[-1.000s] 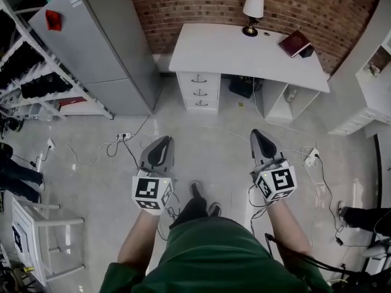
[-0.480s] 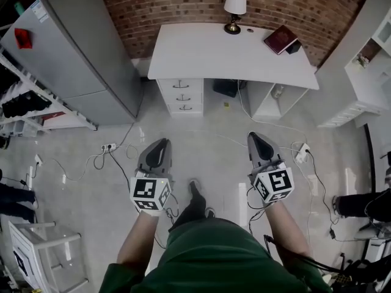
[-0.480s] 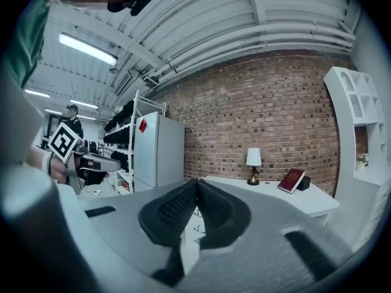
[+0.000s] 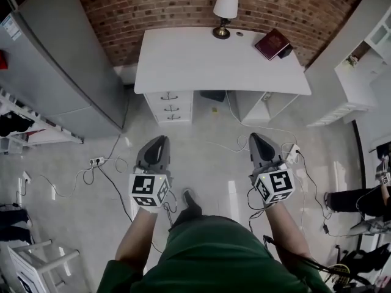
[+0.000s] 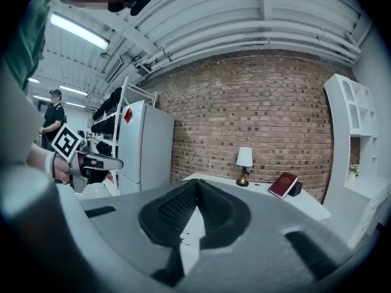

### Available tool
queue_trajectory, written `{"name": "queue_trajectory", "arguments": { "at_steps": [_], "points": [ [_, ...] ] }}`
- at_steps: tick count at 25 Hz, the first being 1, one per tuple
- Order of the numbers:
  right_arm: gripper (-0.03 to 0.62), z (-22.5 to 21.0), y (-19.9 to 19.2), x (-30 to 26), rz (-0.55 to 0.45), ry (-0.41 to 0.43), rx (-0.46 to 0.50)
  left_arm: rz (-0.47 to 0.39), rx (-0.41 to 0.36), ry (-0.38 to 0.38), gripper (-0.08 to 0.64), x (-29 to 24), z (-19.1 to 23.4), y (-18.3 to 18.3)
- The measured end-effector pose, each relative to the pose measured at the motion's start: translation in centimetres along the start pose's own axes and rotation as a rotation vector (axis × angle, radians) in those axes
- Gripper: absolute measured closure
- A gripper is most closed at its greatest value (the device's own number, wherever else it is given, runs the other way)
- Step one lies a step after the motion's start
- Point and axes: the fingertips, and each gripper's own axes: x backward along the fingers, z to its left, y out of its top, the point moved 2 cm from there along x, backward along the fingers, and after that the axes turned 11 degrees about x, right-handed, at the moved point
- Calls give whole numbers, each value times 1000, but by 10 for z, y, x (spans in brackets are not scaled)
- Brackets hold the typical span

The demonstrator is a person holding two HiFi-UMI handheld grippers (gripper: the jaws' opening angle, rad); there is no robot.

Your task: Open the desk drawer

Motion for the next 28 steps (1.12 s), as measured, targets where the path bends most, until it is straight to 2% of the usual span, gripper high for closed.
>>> {"name": "queue_trajectory", "arguments": {
  "at_steps": [5, 14, 18, 22, 28],
  "points": [
    [592, 9, 8, -39, 18, 4, 27, 10, 38, 3, 535, -17, 36, -3],
    [592, 36, 25, -91, 21, 68, 69, -44, 85, 120, 535, -2, 114, 13],
    [592, 47, 37, -111, -1, 99, 81, -46, 105, 139, 535, 1, 125, 9],
    [592, 51, 31, -124, -4, 130, 72, -45, 98, 144, 535, -2, 121, 6],
    [592, 49, 32, -160, -29, 181, 49, -70, 76, 175, 535, -16, 126, 23]
  ]
}}
